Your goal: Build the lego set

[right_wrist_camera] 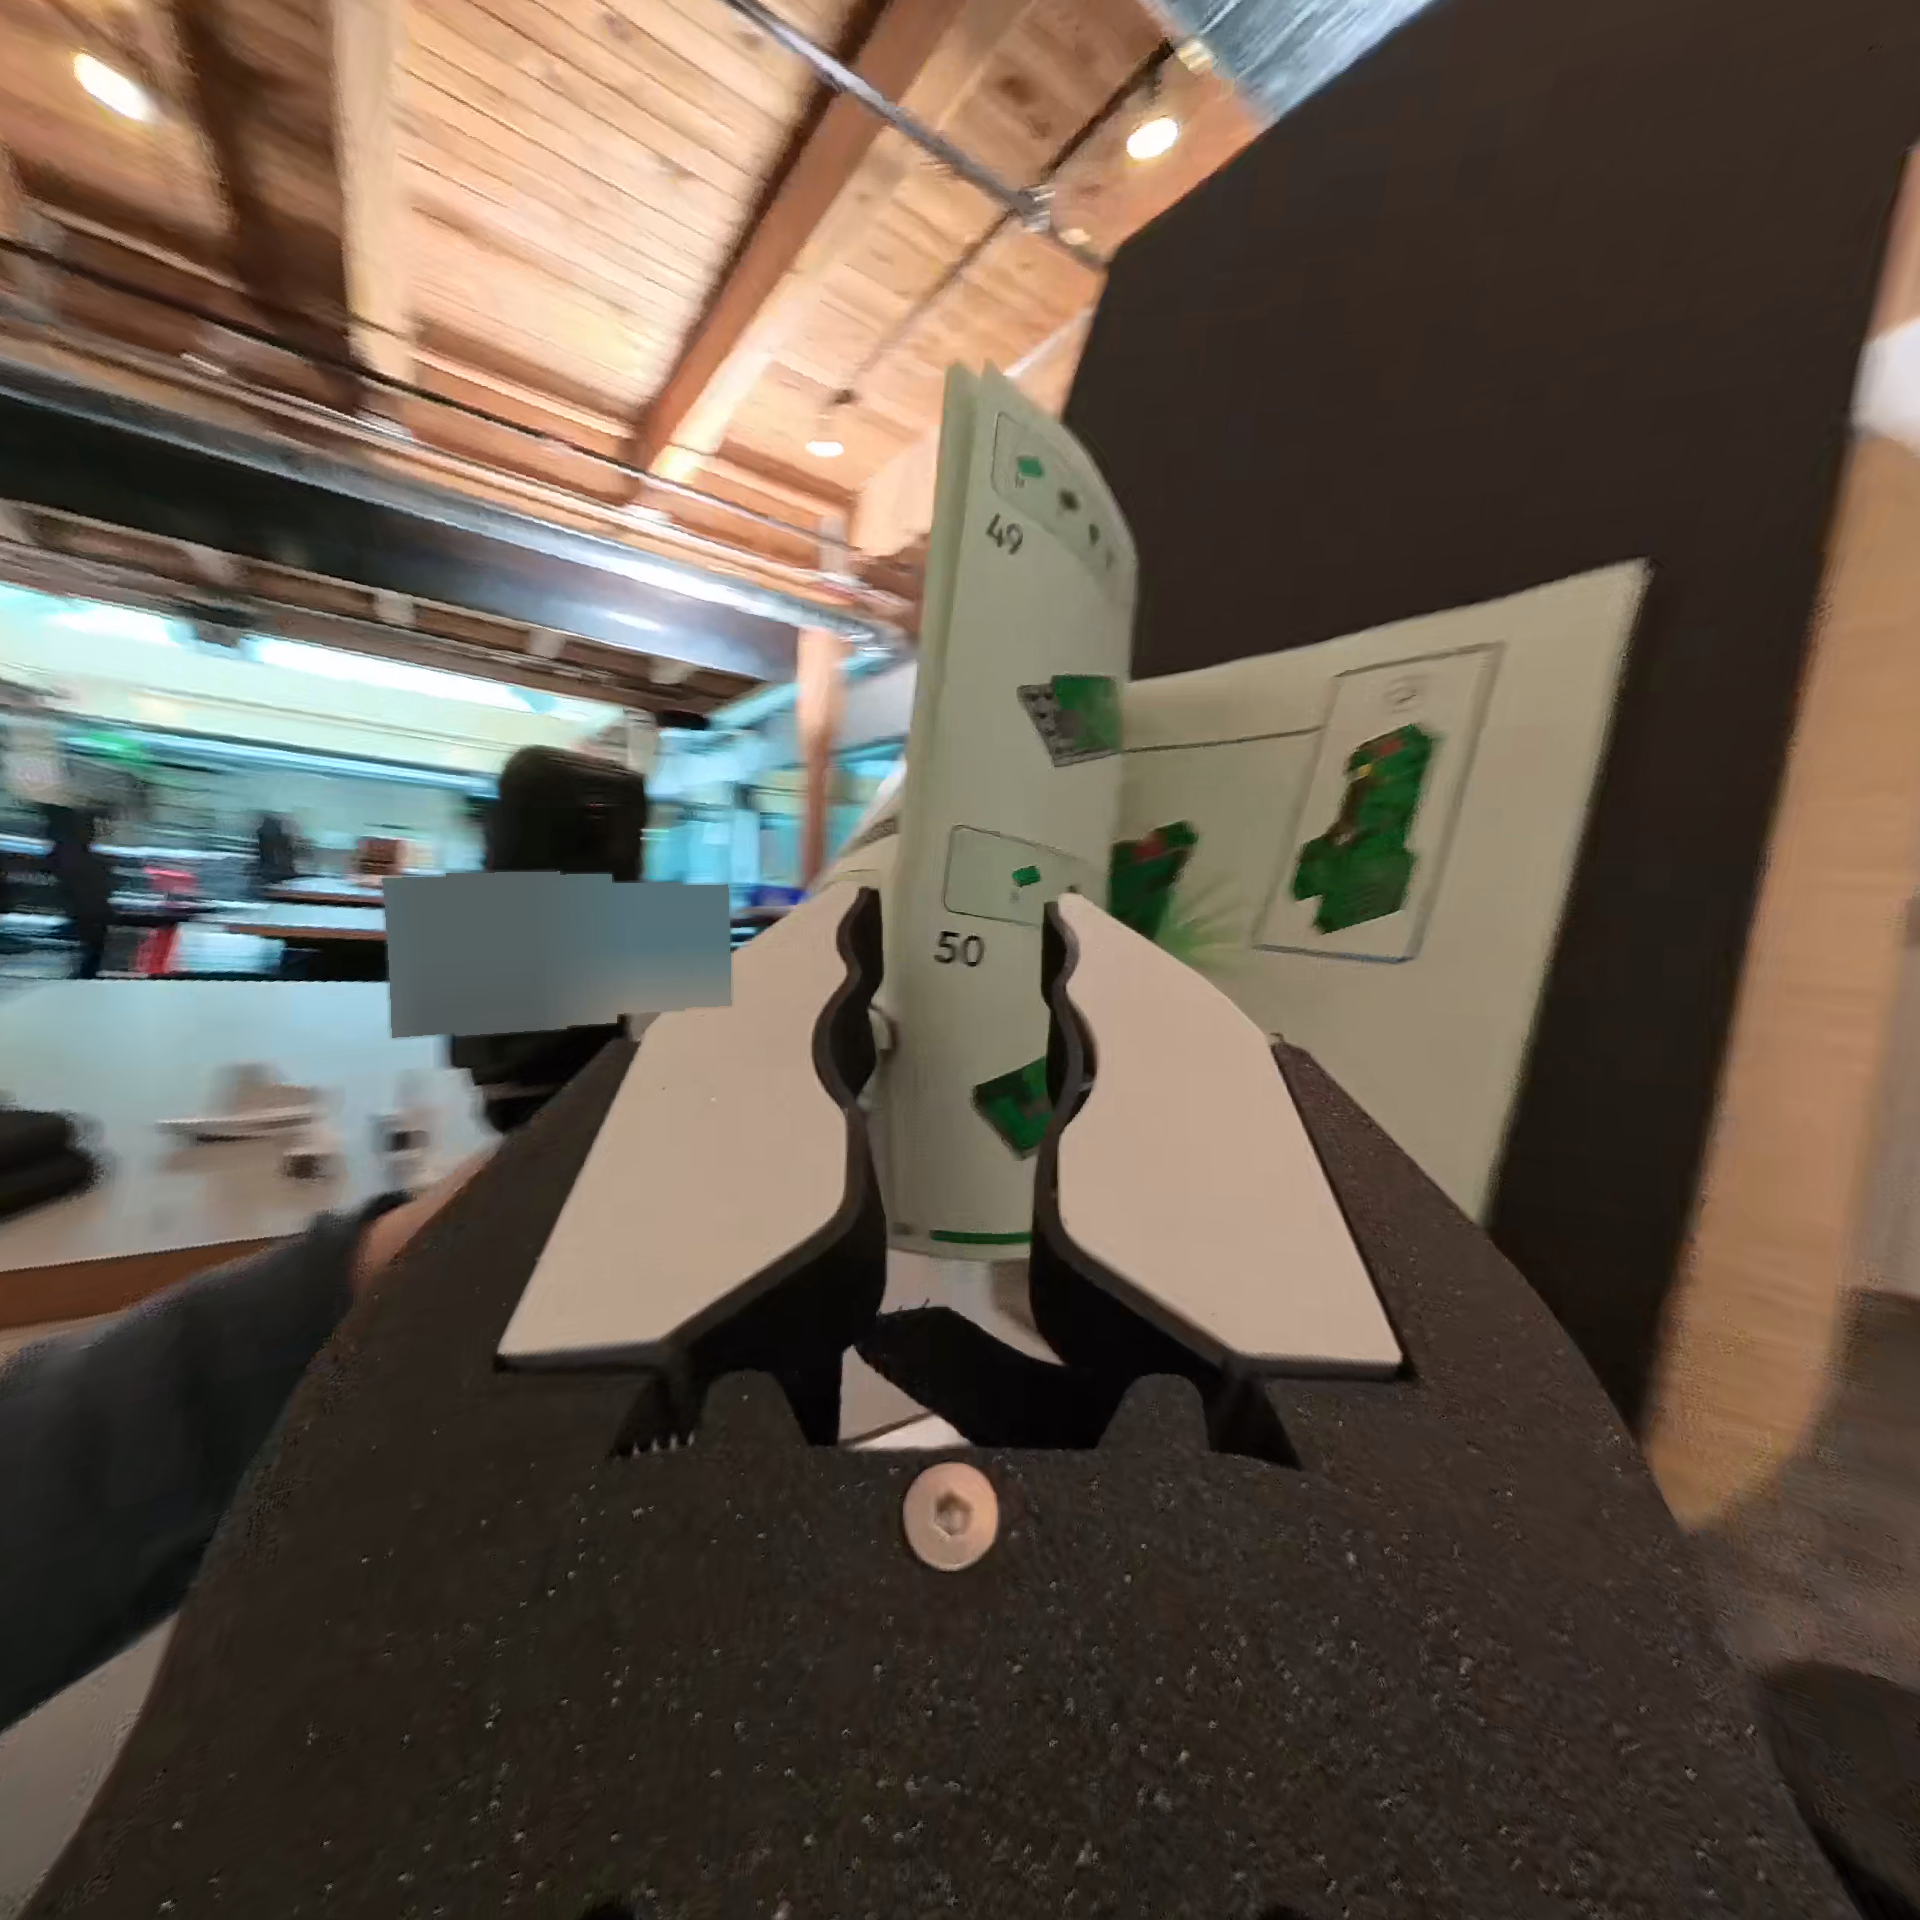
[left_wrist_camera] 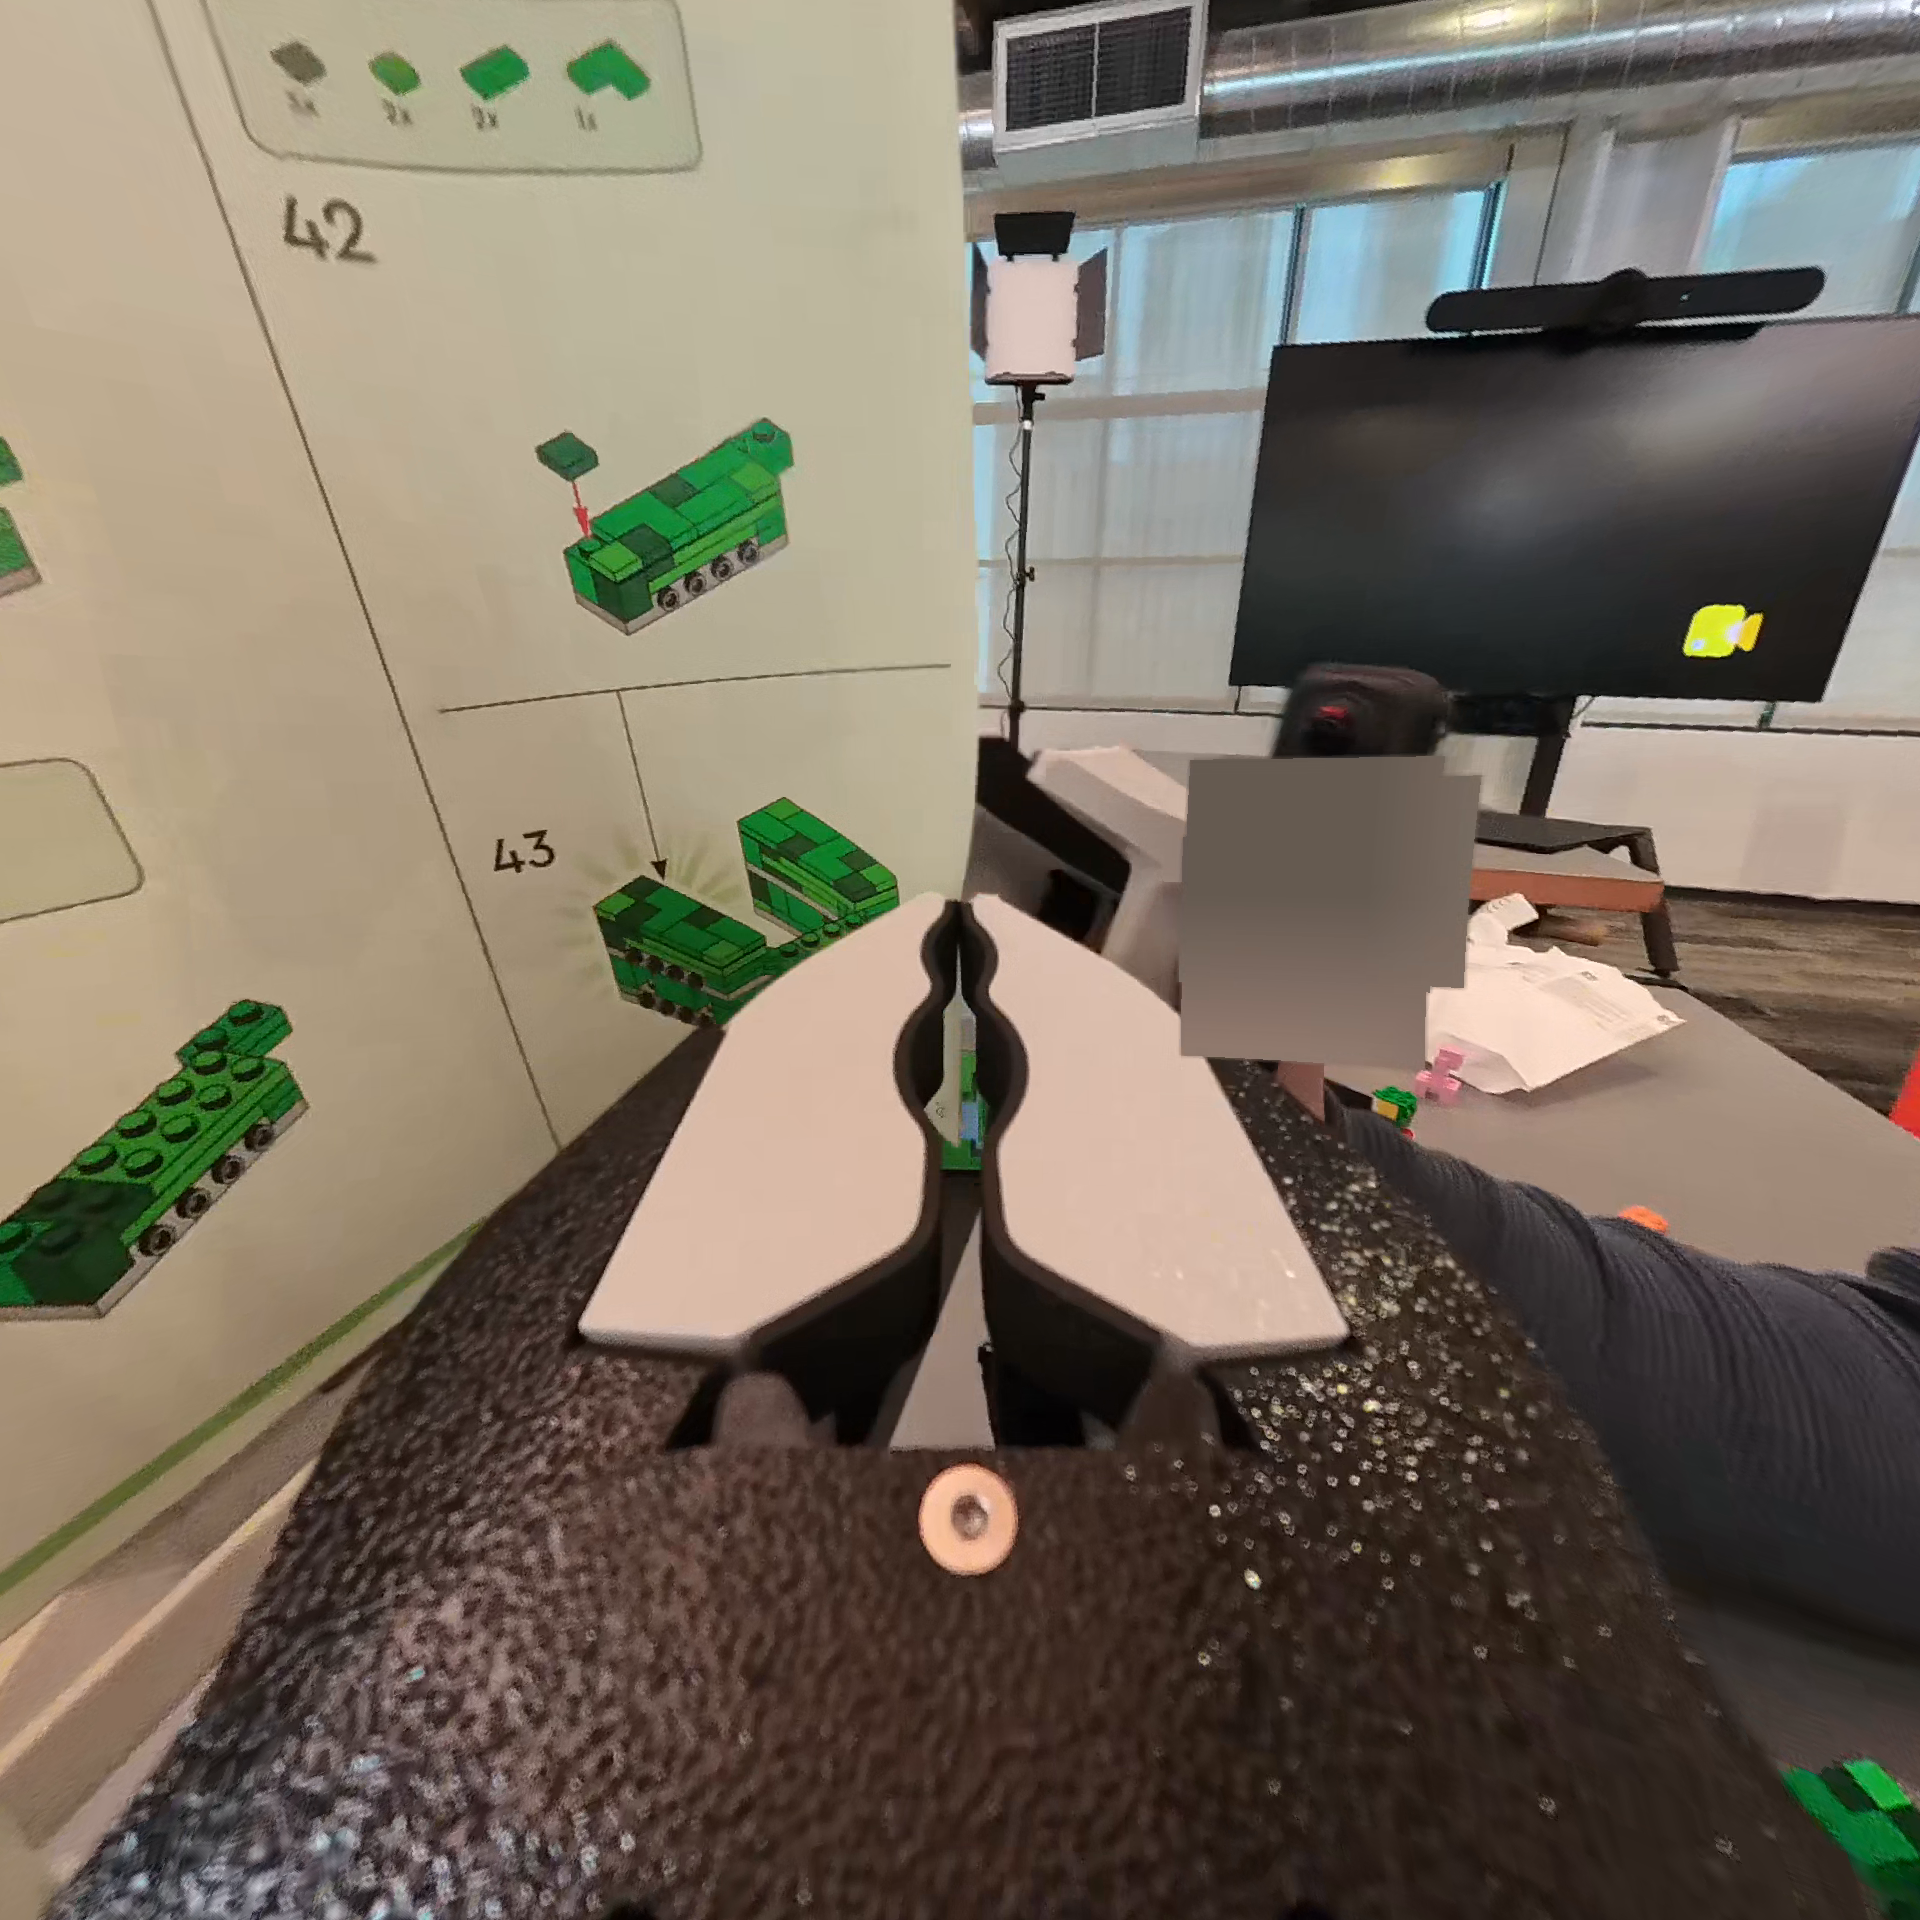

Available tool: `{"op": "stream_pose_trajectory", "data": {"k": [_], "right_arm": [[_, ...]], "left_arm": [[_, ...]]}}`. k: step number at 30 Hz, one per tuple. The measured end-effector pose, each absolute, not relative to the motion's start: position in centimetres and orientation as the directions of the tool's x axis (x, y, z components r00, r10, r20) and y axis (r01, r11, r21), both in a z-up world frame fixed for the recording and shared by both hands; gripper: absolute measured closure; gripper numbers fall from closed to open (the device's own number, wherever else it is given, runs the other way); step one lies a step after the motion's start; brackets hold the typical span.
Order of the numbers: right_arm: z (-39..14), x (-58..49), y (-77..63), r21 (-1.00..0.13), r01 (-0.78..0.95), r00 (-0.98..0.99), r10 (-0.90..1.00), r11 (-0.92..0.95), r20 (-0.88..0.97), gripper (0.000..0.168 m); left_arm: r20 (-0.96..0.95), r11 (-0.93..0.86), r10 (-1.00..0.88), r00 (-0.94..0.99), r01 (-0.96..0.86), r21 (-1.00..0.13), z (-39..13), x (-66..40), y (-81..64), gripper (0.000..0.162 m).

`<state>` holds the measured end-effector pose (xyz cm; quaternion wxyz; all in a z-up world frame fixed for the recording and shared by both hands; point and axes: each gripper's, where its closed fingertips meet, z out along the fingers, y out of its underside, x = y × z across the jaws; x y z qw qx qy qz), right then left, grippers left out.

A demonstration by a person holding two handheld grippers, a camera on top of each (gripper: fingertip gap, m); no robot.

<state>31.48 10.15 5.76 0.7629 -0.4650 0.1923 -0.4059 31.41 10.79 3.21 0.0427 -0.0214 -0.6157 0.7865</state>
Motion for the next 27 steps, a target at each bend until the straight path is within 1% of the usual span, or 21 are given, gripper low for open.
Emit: {"op": "stream_pose_trajectory", "data": {"k": [2,4,5,7,10,16,25,27], "right_arm": [[5.2,30.9,10.9,-0.873,0.353,0.736,-0.676,0.337,0.036,0.129],[4.6,31.0,10.8,-0.878,0.3,0.778,-0.628,0.372,0.0,0.115],[4.1,31.2,10.7,-0.889,0.299,0.771,-0.637,0.348,0.009,0.111],[2.8,31.5,11.0,-0.924,0.291,0.752,-0.657,0.249,0.059,0.108],[1.7,31.7,11.4,-0.949,0.275,0.742,-0.661,0.157,0.106,0.109],[0.8,32.7,11.2,-0.957,0.288,0.665,-0.725,0.03,0.178,0.119],[1.0,32.6,10.6,-0.955,0.297,0.644,-0.741,0.014,0.19,0.122],[1.0,32.5,10.6,-0.955,0.295,0.655,-0.733,0.025,0.183,0.125]], "left_arm": [[-0.012,-0.215,0.13,-0.991,-0.016,-0.976,2.8,30.8,10.8,0.162],[-0.035,-0.209,0.152,-0.988,0.002,-0.978,2.7,30.3,10.9,0.162],[-0.043,-0.212,0.156,-0.987,0.01,-0.977,2.7,30.2,10.9,0.162],[-0.057,-0.214,0.158,-0.986,0.022,-0.976,2.8,30.1,11.0,0.162],[-0.055,-0.214,0.161,-0.985,0.02,-0.977,2.8,30.0,11.1,0.162],[-0.05,-0.218,0.159,-0.986,0.015,-0.976,3.0,30.1,11.3,0.162],[-0.058,-0.213,0.145,-0.988,0.026,-0.977,3.0,30.2,11.4,0.162],[-0.055,-0.218,0.137,-0.989,0.024,-0.976,3.1,30.3,11.4,0.162]]}}
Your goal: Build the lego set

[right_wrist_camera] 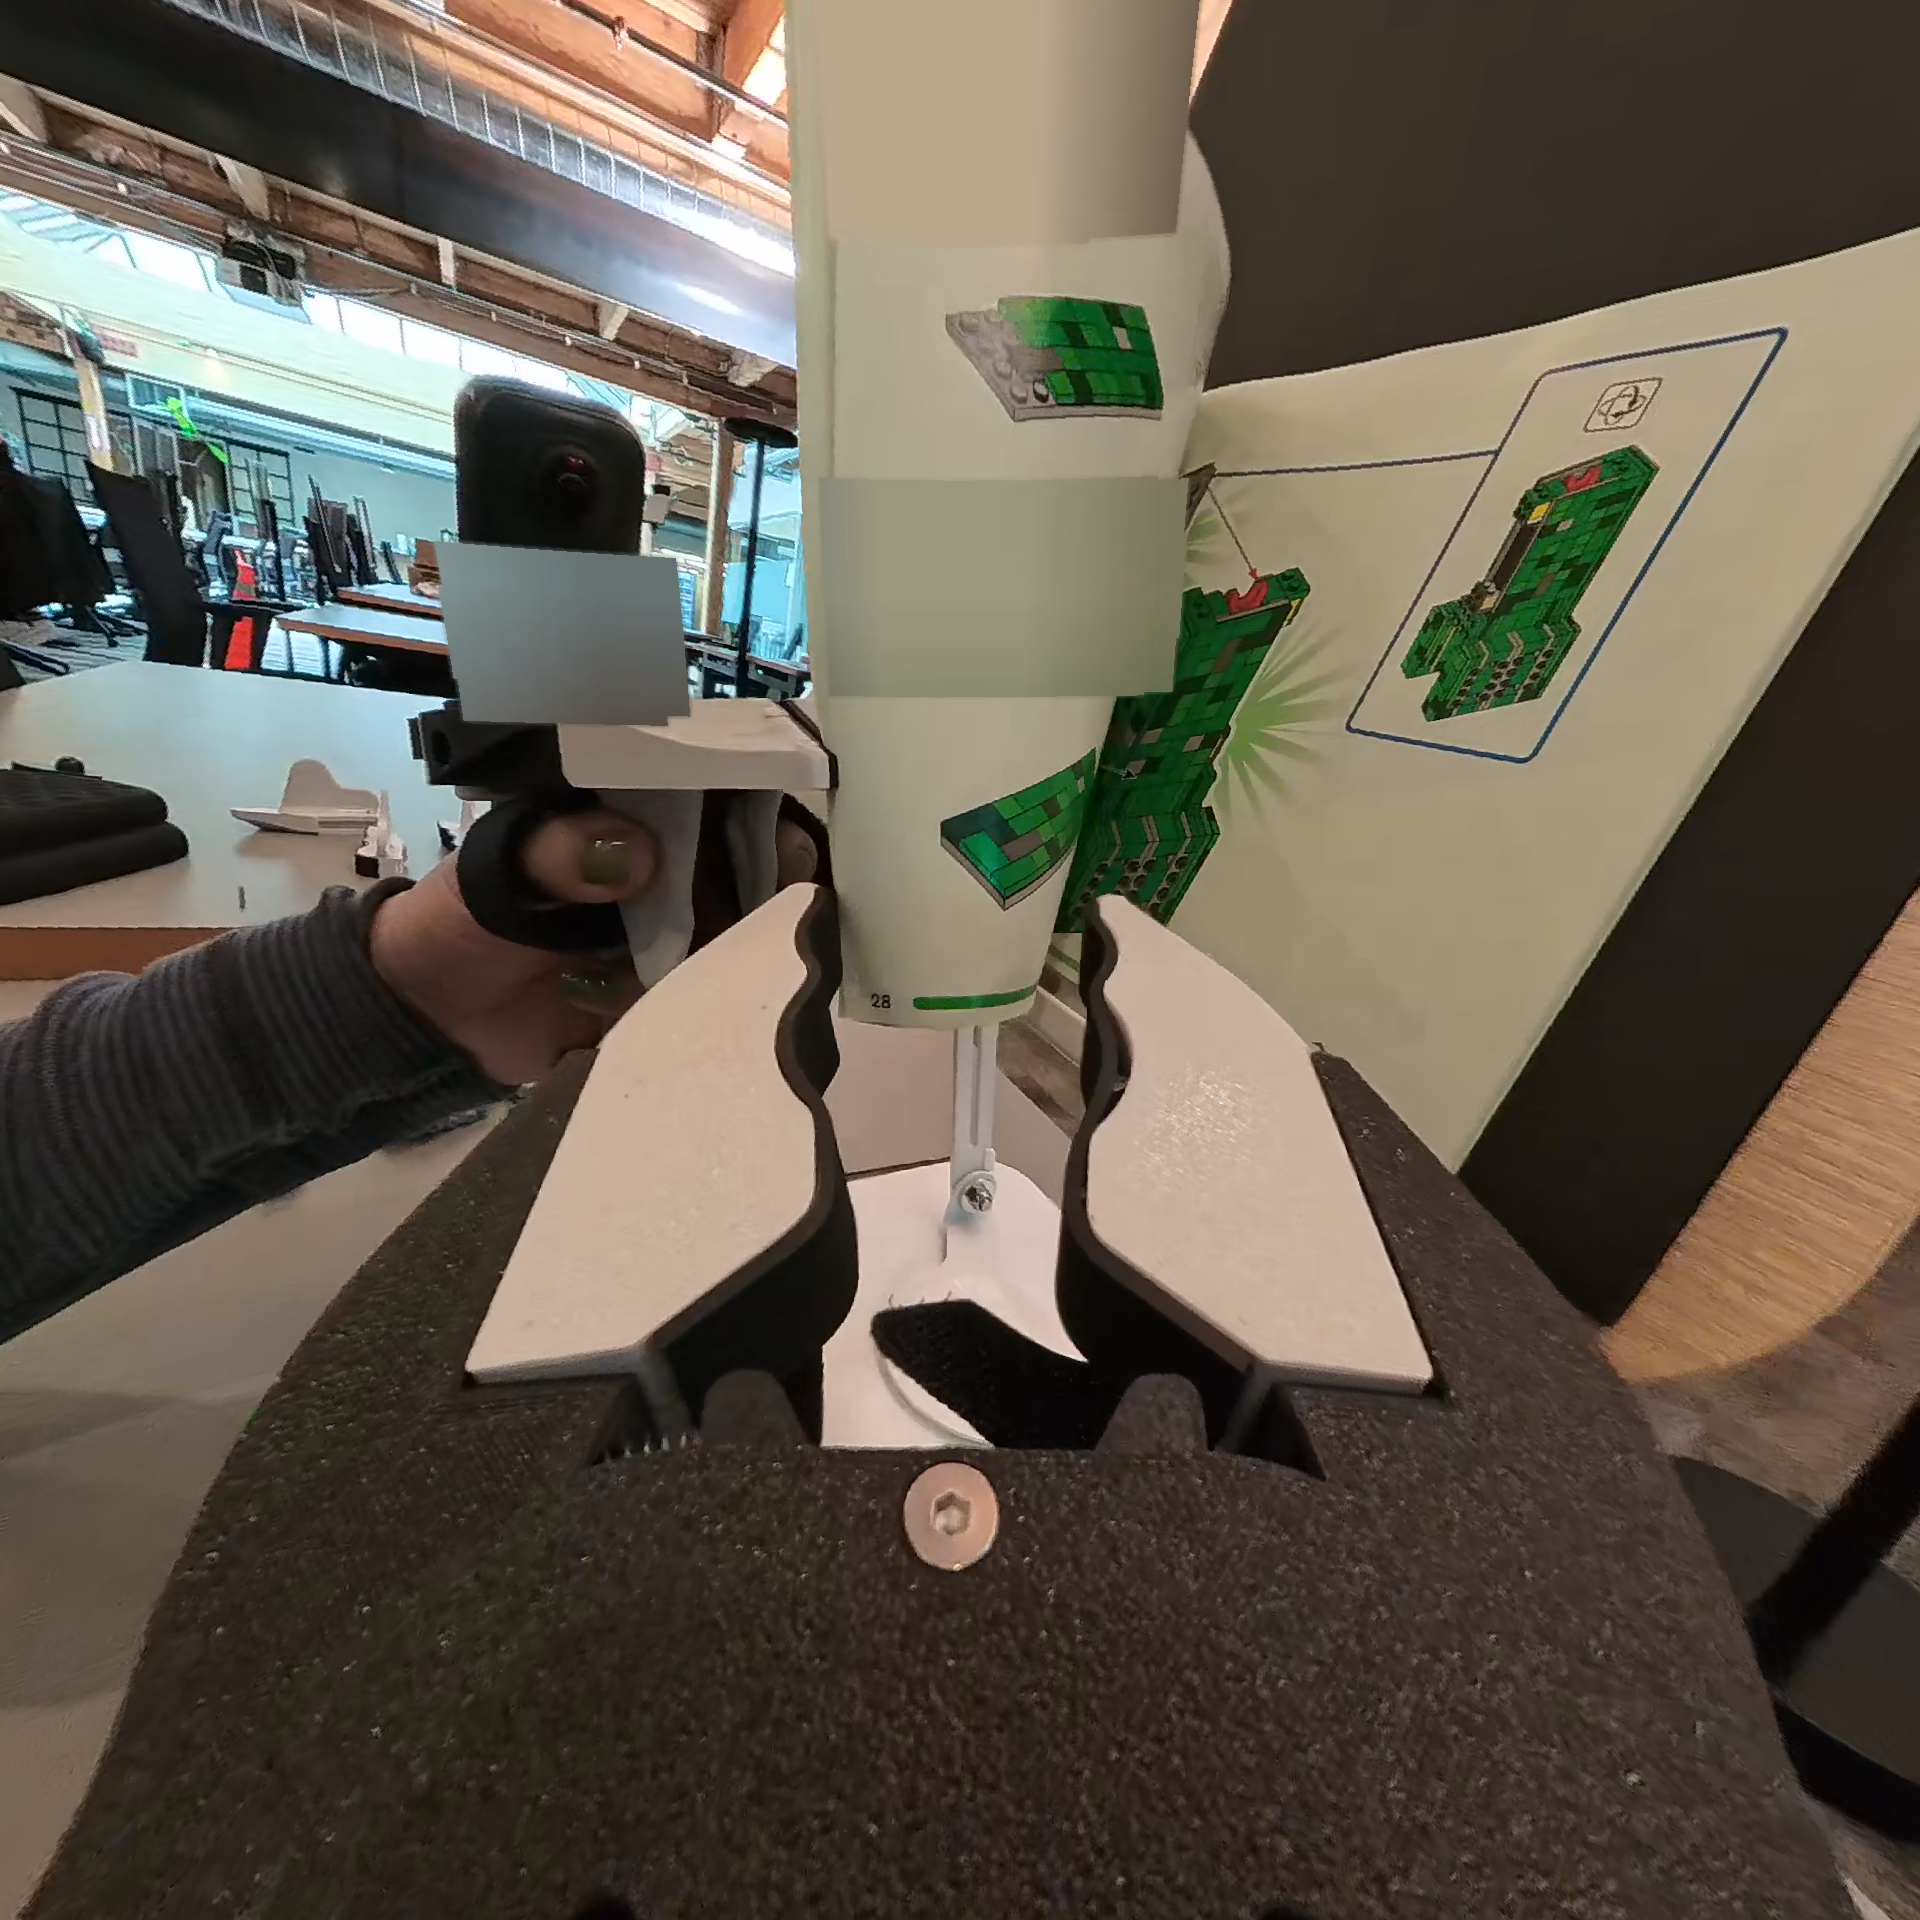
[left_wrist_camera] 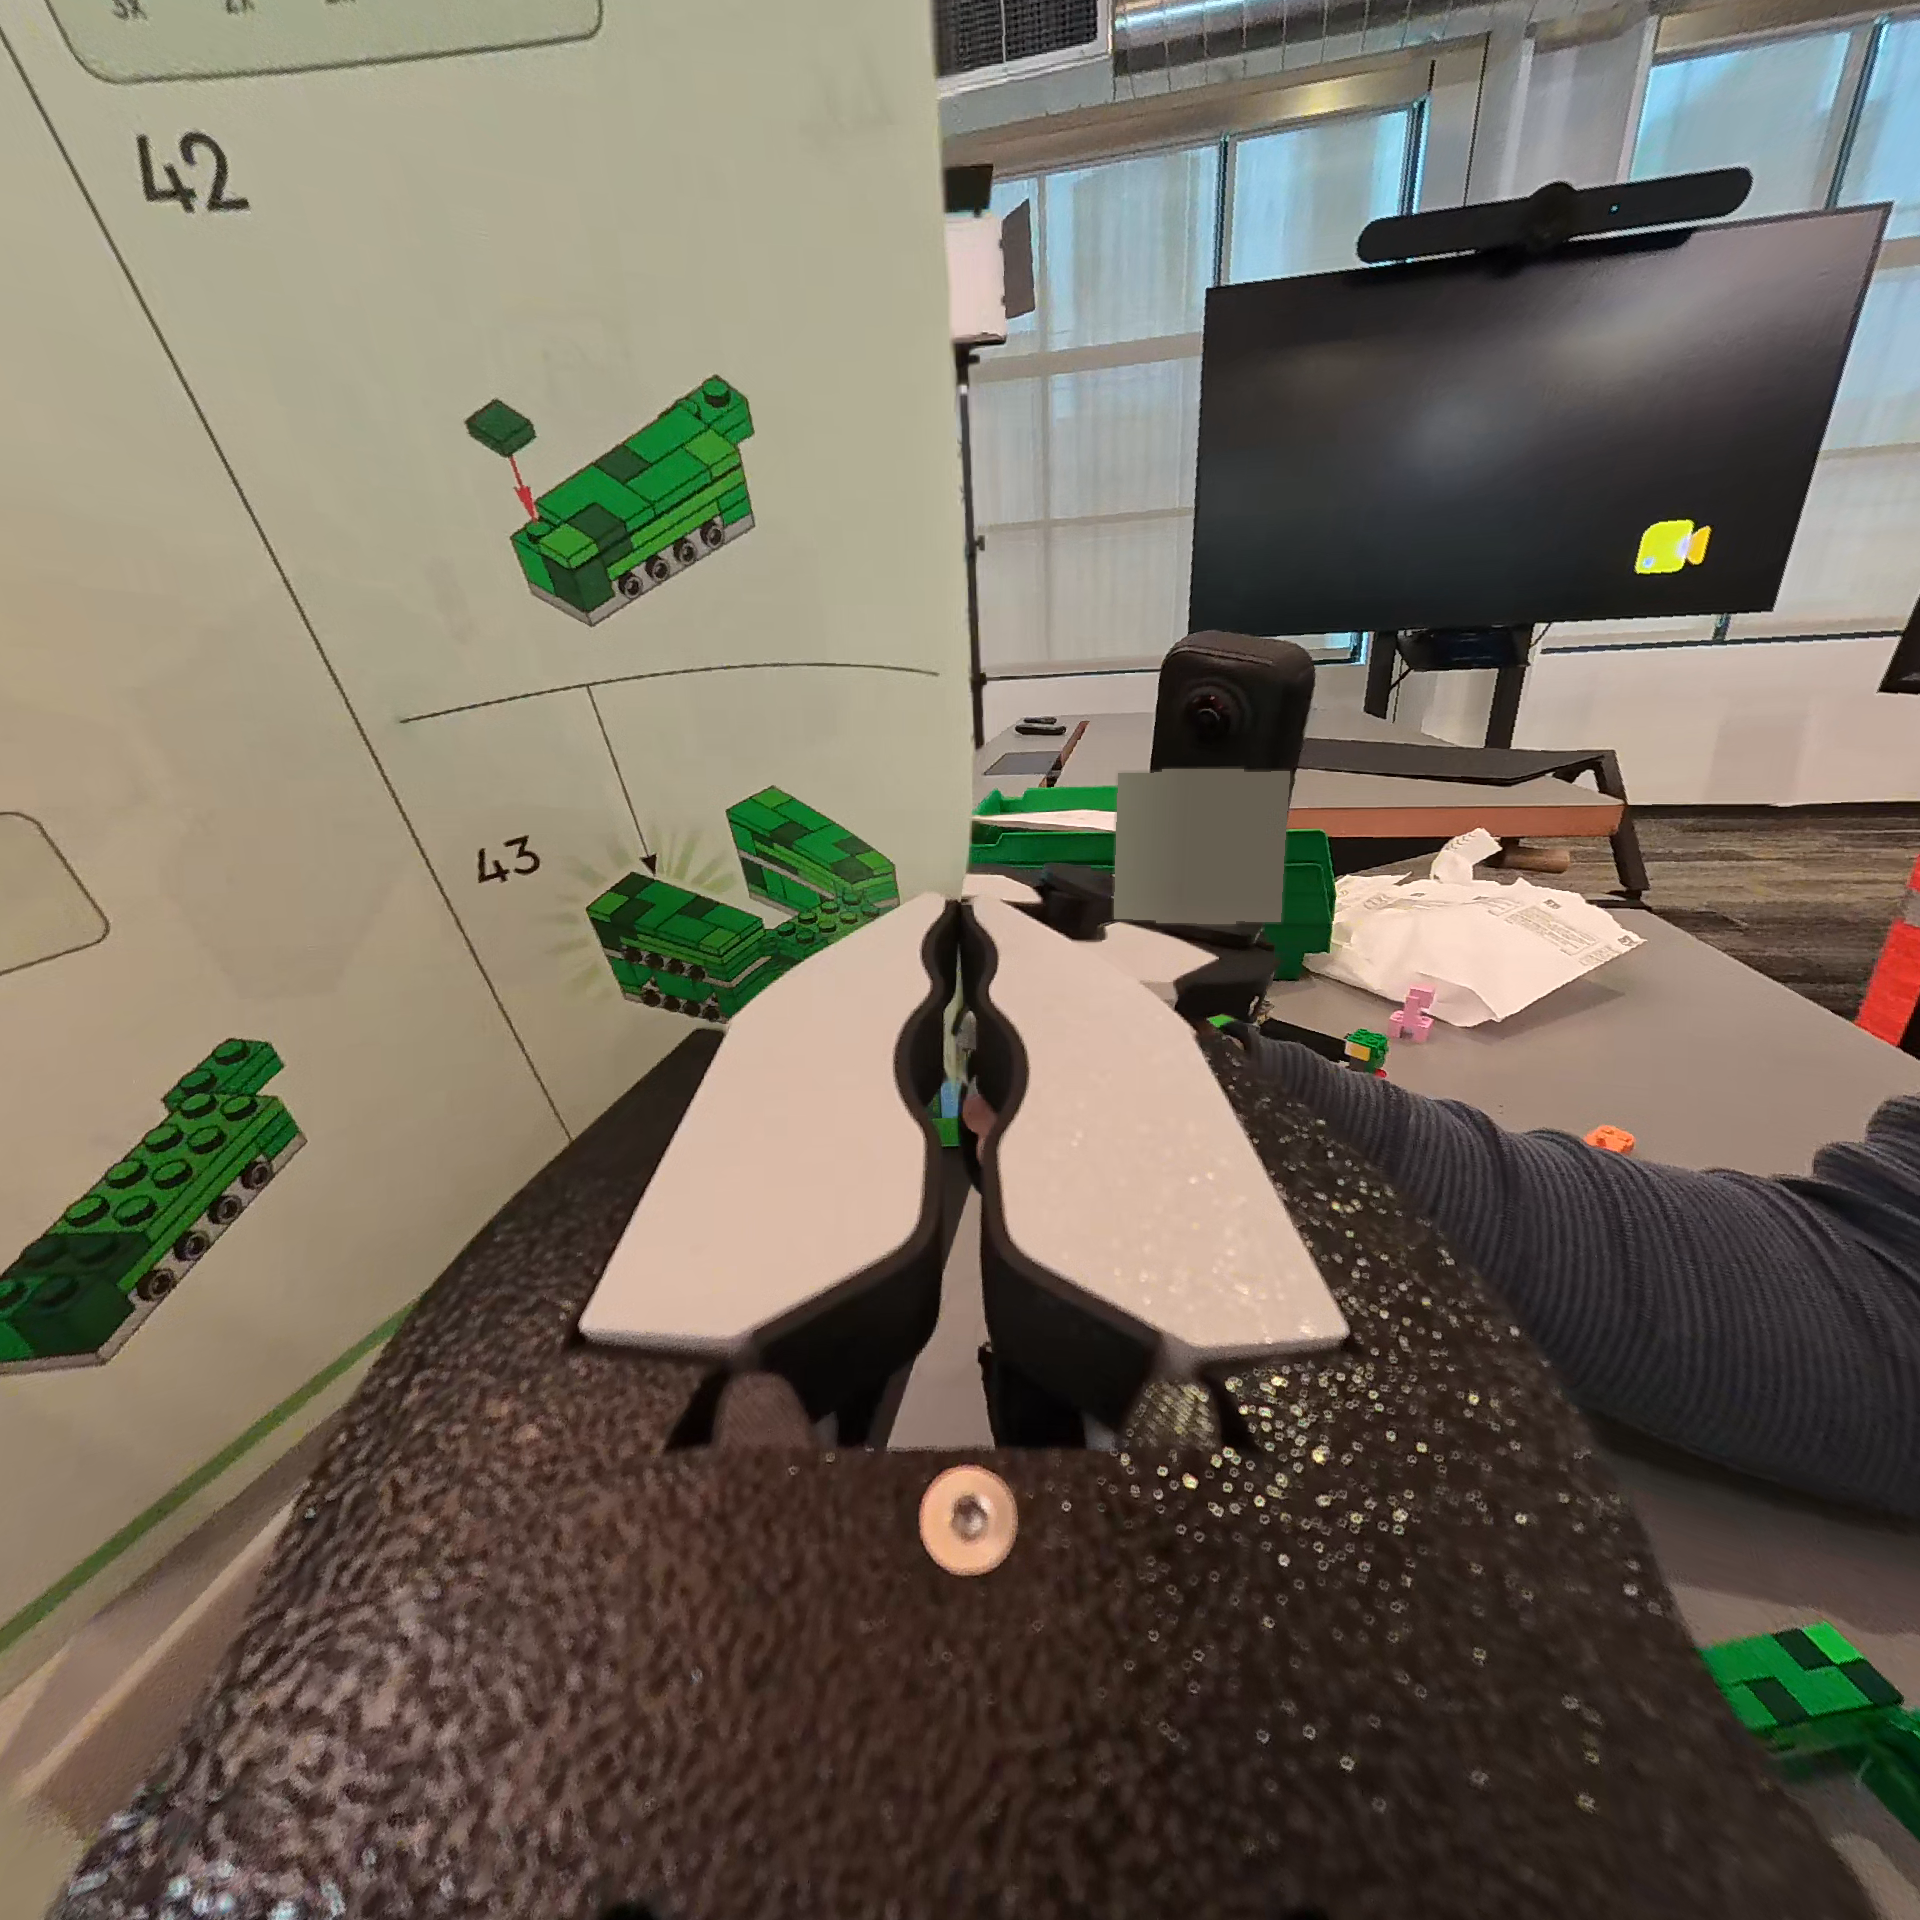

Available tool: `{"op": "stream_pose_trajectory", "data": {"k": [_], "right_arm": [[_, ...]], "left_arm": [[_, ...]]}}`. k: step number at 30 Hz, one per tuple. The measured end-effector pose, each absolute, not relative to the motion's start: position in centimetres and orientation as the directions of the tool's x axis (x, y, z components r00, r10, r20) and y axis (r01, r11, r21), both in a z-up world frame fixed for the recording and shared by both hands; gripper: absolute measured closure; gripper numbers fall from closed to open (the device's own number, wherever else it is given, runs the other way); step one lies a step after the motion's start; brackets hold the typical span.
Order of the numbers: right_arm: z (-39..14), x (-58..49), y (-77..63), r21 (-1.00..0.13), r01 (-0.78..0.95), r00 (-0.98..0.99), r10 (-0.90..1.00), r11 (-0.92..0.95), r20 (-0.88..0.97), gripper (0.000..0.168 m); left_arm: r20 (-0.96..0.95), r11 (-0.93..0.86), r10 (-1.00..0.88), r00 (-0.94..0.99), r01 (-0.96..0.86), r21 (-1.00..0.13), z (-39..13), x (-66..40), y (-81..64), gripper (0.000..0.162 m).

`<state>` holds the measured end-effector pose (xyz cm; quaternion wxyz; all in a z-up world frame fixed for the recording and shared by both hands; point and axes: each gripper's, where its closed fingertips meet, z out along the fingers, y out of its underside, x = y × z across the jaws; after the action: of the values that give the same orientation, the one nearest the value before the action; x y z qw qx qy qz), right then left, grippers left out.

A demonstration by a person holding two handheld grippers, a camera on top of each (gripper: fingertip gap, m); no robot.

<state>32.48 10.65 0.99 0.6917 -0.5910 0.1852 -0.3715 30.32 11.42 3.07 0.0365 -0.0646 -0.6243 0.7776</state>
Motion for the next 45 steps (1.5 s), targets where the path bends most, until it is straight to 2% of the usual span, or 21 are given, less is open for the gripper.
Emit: {"op": "stream_pose_trajectory", "data": {"k": [3,8,17,22,25,27,30,32,35,41,45], "right_arm": [[0.9,32.1,11.0,-0.955,0.294,0.684,-0.705,0.035,0.185,0.141],[1.0,31.6,11.3,-0.953,0.299,0.709,-0.68,0.05,0.187,0.151],[1.6,31.4,10.7,-0.95,0.295,0.722,-0.676,0.107,0.148,0.149],[2.9,31.7,9.0,-0.924,0.344,0.659,-0.744,0.166,0.112,0.147],[4.2,31.6,6.9,-0.898,0.394,0.583,-0.809,0.197,0.078,0.133],[5.1,31.2,5.8,-0.881,0.449,0.504,-0.856,0.15,0.111,0.123],[6.3,29.5,6.2,-0.841,0.54,0.43,-0.867,0.025,0.251,0.129],[5.9,29.1,7.9,-0.87,0.494,0.521,-0.805,0.01,0.286,0.136],[3.0,30.2,10.3,-0.959,0.284,0.681,-0.701,-0.017,0.214,0.124],[1.6,31.3,11.4,-0.957,0.287,0.686,-0.691,-0.032,0.229,0.117],[1.5,31.3,11.8,-0.955,0.295,0.692,-0.685,-0.019,0.227,0.117]], "left_arm": [[-0.047,-0.218,0.135,-0.99,0.017,-0.976,3.1,30.4,11.5,0.162],[-0.052,-0.216,0.134,-0.99,0.022,-0.976,3.2,30.3,11.5,0.162],[-0.067,-0.214,0.123,-0.99,0.039,-0.976,3.3,30.2,11.6,0.162],[-0.074,-0.186,0.093,-0.993,0.056,-0.981,3.0,30.7,11.7,0.162],[-0.067,-0.189,0.082,-0.994,0.05,-0.981,3.1,30.9,12.0,0.162],[-0.063,-0.193,0.081,-0.995,0.046,-0.98,3.2,30.9,12.0,0.162],[-0.061,-0.179,0.066,-0.996,0.048,-0.983,3.1,31.1,12.0,0.162],[-0.062,-0.177,0.065,-0.996,0.049,-0.983,3.1,31.1,12.0,0.162],[-0.06,-0.18,0.077,-0.995,0.045,-0.983,3.2,30.9,12.0,0.162],[-0.057,-0.195,0.112,-0.992,0.035,-0.98,3.4,30.4,12.0,0.162],[-0.056,-0.209,0.148,-0.987,0.025,-0.978,3.6,29.8,11.9,0.162]]}}
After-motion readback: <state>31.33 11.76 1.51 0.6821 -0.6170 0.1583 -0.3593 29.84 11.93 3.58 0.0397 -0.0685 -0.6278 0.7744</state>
